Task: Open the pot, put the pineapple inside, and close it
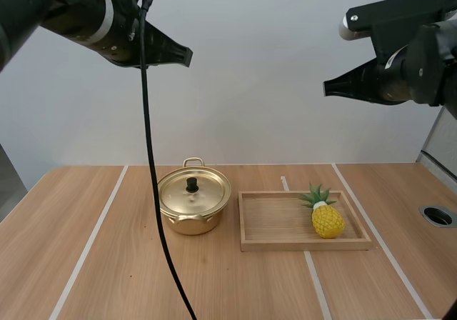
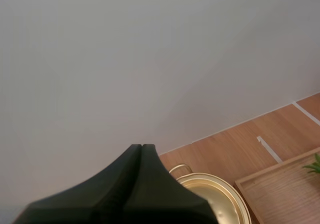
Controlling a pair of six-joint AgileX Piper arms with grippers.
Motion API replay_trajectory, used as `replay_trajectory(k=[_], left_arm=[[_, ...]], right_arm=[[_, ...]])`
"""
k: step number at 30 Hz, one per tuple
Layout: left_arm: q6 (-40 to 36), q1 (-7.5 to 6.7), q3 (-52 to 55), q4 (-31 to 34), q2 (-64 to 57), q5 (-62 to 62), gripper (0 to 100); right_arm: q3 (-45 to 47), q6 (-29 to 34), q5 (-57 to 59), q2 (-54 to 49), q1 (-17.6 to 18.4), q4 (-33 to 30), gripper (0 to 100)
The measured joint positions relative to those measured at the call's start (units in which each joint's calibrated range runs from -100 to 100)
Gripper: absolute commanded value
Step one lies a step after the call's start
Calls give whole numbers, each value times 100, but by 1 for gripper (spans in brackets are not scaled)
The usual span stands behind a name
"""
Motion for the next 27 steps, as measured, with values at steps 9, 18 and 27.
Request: replay_trajectory(k=[9,18,27], left_arm=[[30,0,0,-22,250,106,0],[30,0,0,-22,474,106,20],[225,0,0,-235,750,740,100]], right_arm=[[0,0,423,441,0,0,0],[0,0,504,665,0,0,0],[0,0,504,665,0,0,0]])
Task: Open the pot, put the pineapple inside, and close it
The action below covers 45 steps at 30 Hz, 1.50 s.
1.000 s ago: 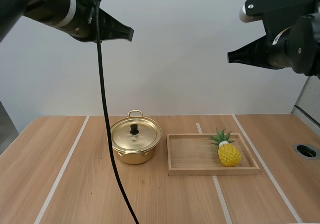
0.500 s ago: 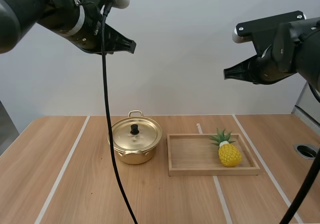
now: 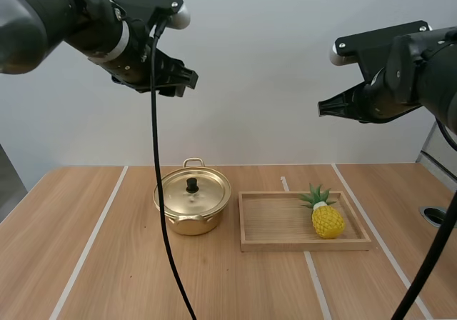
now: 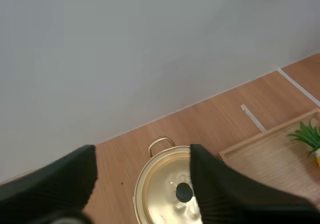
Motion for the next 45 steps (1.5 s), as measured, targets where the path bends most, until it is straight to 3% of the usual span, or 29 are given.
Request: replay_trajectory(k=[13,27,32,45], left_arm=[[309,0,274,-460,441,696,100],[536,0,872,-544,878,336,100],[1001,0,1537,-1007,1476,-337,100],[1355,0,1640,-1148,2397,-545,100]], right_arm=[[0,0,0,0,0,0,0],[0,0,125,0,0,36,0],[0,0,368,0,0,84,0],[0,0,722,0,0,84,0]])
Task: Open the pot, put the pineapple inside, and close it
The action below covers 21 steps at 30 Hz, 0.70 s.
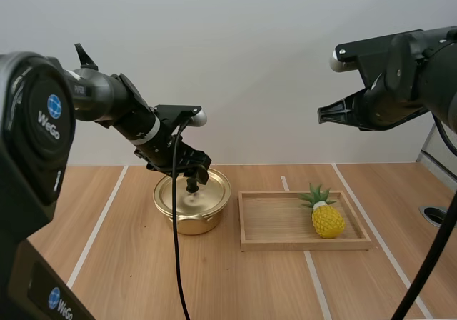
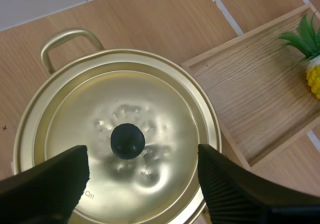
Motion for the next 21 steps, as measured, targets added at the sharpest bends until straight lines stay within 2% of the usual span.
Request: replay_trajectory(k=[21], left_arm=[[470,0,0,-179,684,-813,100]], right_arm=[[0,0,307,0,0,40,0]])
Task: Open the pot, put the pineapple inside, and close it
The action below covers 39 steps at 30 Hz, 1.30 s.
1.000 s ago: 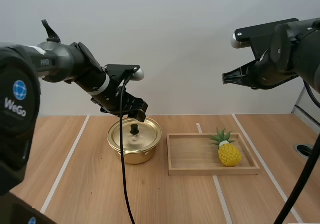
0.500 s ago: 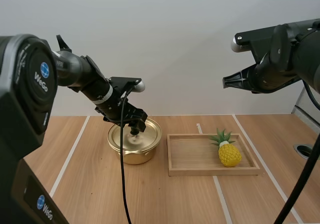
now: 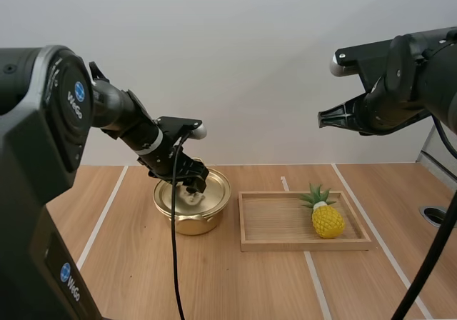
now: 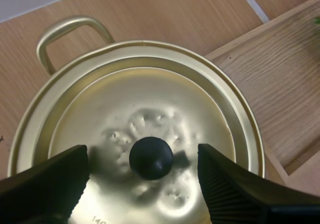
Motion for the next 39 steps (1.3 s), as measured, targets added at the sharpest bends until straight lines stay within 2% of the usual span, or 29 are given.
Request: replay_trajectory(k=[11,12,13,14,15,17,18,33,39], left_arm=[[232,0,0,-276,0,-15,100],[239,0,0,-286,0,-15,95],[249,0,0,-298,0,-15,87],[244,0,0,-298,0,-15,73],[244,0,0,-298,0,-15,55],[231,0,0,-298,0,4,6],[231,0,0,-298,0,37,0],[217,0,0,-298,0,51,0],[195,0,-104,-298,-473,-163,0]], right_arm=[[0,0,0,0,0,120,0],[0,0,0,0,0,130,0],[0,0,0,0,0,130,0],[0,0,0,0,0,130,0],[0,0,0,0,0,130,0],[0,0,0,0,0,130,0],[0,0,0,0,0,130,0],[0,0,0,0,0,130,0],[0,0,16,0,0,130,0]])
